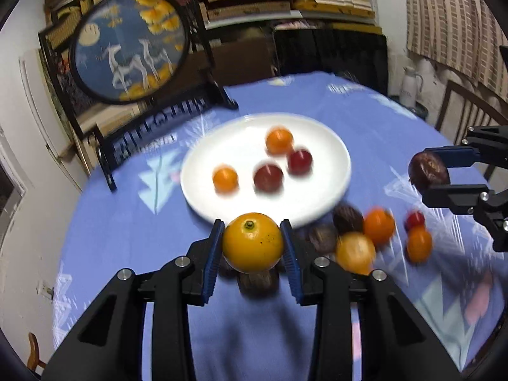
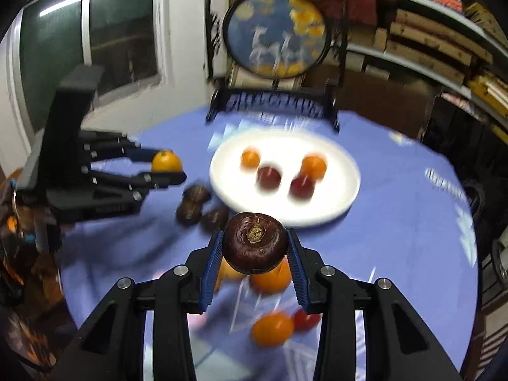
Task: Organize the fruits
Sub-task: 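Carry the brown fruit and yellow citrus onto the plate and release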
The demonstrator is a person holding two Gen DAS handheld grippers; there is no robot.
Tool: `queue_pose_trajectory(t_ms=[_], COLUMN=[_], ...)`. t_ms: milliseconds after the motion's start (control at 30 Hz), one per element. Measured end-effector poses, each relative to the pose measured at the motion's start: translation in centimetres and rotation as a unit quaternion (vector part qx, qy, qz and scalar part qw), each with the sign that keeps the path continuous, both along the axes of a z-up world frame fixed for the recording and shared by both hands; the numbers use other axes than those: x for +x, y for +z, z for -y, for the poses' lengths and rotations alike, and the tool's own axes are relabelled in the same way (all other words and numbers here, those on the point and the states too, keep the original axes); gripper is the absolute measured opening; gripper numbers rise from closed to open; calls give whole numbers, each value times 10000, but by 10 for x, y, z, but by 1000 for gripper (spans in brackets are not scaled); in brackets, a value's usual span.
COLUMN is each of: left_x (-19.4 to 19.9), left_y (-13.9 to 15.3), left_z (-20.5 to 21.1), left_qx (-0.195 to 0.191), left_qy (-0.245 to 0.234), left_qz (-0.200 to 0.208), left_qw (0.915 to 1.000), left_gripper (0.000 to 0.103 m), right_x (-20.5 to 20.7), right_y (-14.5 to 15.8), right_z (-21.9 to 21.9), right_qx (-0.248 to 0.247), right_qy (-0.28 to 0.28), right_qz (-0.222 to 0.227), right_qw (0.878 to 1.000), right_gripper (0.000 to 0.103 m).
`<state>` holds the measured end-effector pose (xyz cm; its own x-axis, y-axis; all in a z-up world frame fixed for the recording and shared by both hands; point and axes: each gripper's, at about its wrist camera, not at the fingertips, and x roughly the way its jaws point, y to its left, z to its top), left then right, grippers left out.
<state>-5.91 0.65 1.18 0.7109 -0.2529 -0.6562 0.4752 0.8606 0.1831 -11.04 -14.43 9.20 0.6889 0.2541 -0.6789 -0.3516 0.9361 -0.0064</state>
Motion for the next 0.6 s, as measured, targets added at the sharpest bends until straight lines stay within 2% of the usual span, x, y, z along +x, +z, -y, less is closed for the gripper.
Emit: queue_pose_trajectory(t_ms=[100,233,367,600], left_x=[25,58,93,116], left_y=[12,11,0,-33], left_z=[8,17,23,29], left_qx=[-125,-238,-325,-406], left_qy=[152,311,562,671], left_qz=[70,-17,-199,-505], left_qw=[9998,9992,9977,9956], left_gripper=[35,35,35,35], right_x=[23,56,91,141], right_y=[9,6,-9,-43], right_z=[1,0,-2,0], right_qx=[186,451,693,829], right_qy=[-27,-96,-242,-516], right_qz=[149,168,18,-379], right_qw=[9997,9988,9973,9945], right_gripper=[40,40,40,40])
